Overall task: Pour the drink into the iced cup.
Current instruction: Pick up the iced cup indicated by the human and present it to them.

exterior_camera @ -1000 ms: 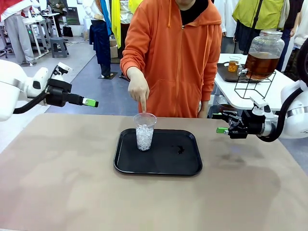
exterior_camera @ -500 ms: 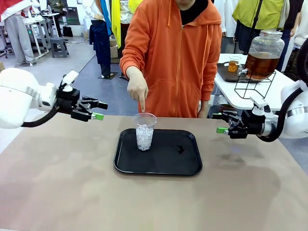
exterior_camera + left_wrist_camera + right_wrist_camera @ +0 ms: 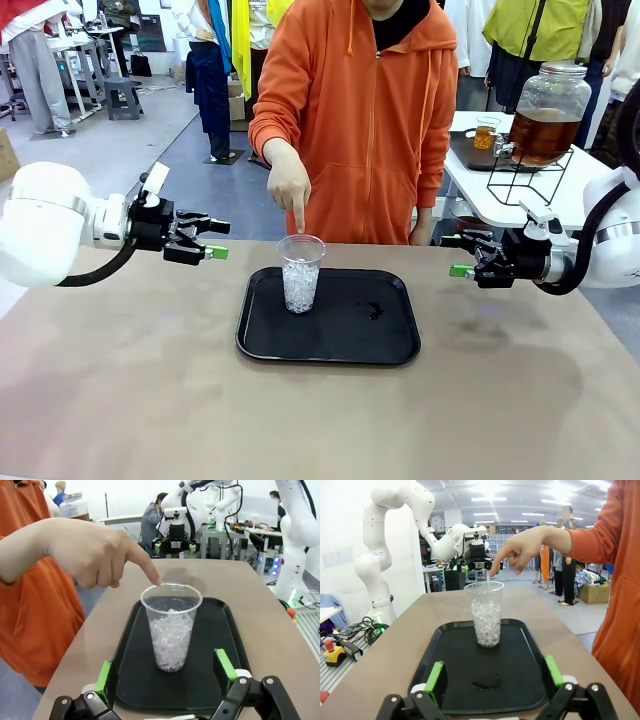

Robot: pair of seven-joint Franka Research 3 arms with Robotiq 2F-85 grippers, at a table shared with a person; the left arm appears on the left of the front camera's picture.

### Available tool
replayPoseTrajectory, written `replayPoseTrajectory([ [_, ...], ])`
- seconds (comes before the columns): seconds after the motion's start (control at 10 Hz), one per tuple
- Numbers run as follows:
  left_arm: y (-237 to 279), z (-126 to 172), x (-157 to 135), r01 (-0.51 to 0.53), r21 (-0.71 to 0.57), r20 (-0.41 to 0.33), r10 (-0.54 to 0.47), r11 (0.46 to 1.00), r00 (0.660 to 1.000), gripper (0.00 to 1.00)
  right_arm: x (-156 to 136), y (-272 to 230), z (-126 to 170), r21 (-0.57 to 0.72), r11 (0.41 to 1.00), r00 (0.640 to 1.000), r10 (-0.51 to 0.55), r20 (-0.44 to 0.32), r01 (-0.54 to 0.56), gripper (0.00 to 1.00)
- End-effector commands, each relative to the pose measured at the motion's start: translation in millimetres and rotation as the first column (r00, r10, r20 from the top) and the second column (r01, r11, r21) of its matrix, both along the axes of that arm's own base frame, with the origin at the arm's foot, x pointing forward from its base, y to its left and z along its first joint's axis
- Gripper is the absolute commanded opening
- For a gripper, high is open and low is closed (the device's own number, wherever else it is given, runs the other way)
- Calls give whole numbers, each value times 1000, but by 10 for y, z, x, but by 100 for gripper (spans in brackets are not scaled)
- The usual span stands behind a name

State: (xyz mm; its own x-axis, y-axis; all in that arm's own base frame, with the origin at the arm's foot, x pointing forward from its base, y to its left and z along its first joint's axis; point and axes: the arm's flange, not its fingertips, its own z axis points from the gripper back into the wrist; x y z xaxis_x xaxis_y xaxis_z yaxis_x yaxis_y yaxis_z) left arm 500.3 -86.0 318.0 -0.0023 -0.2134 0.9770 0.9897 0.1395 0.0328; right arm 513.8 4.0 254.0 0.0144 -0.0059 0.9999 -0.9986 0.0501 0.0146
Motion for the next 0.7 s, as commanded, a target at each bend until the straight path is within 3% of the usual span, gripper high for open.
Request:
replayPoseTrajectory([
  [0.0,24,65,9,11,7,0,-11,1000,1000,100,28,22,47,-1,1000,1000,4,1,-4,100],
  [0.3,3,21,14,0,1,5,0,1000,1000,100,28,22,47,-1,1000,1000,4,1,-4,100],
  [0.6,-132,-194,195,104,-17,3,-104,994,995,100,28,22,47,-1,1000,1000,4,1,-4,100],
])
